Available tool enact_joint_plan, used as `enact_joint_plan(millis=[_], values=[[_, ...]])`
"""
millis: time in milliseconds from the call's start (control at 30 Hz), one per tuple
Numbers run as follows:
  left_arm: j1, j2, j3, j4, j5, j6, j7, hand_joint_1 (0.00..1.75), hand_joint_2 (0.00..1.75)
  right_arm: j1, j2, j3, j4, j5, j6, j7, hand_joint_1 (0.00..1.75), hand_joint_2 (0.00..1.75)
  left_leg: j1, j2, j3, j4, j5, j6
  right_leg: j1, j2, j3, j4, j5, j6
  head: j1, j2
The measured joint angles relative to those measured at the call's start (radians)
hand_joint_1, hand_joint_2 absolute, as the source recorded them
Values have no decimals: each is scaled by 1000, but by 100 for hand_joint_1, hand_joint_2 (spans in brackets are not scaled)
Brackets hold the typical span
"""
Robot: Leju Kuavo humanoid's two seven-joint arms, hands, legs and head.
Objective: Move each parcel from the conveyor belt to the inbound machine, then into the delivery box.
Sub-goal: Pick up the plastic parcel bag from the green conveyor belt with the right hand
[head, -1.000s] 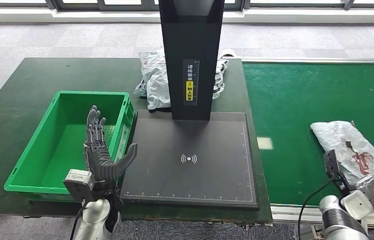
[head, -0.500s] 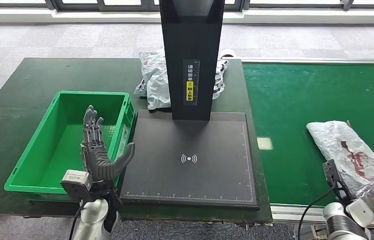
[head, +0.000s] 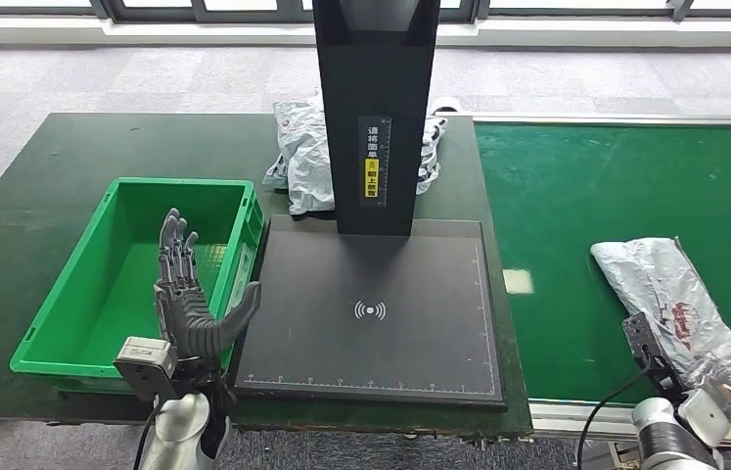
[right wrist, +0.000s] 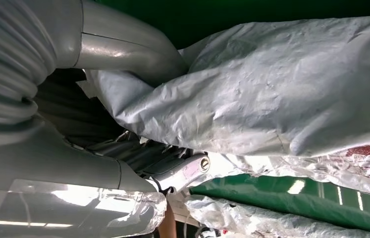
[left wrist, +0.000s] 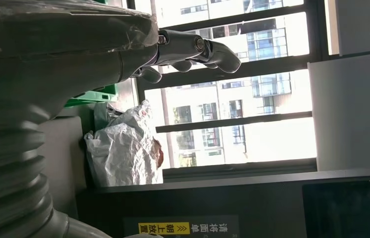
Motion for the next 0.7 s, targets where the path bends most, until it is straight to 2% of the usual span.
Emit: enact_joint_plan(millis=[233,367,467,567,633,700], values=[[1,0,0,0,1,2,0,0,175,0,1,0,0,5,-14,-12,175,175,0,0,-1,0,0,0,0,0,0,0,0,0,0,0],[8,0,0,-2,2,19,0,0,175,0,21,1,-13,29,-88,-79,175,175,0,0,-1,0,0,0,0,0,0,0,0,0,0,0],[10,1,-2,-2,1,29,0,0,175,12,86,25,-103,46,-154,-180,175,175,0,1,-1,0,0,0,1,0,0,0,0,0,0,0],[9,1,-6,0,-2,35,0,0,175,35,176,88,-233,20,-171,-279,175,175,1,1,0,-1,1,-1,3,1,-1,0,0,-1,0,0],[8,1,-9,3,-2,36,0,0,175,48,228,130,-294,-40,-167,-349,175,175,2,1,0,-1,2,-2,3,1,-1,0,0,-1,0,0],[7,1,-11,7,-2,35,0,0,175,65,280,180,-346,-166,-143,-468,175,175,3,0,-1,-1,2,-3,3,0,-1,0,0,-1,0,0]])
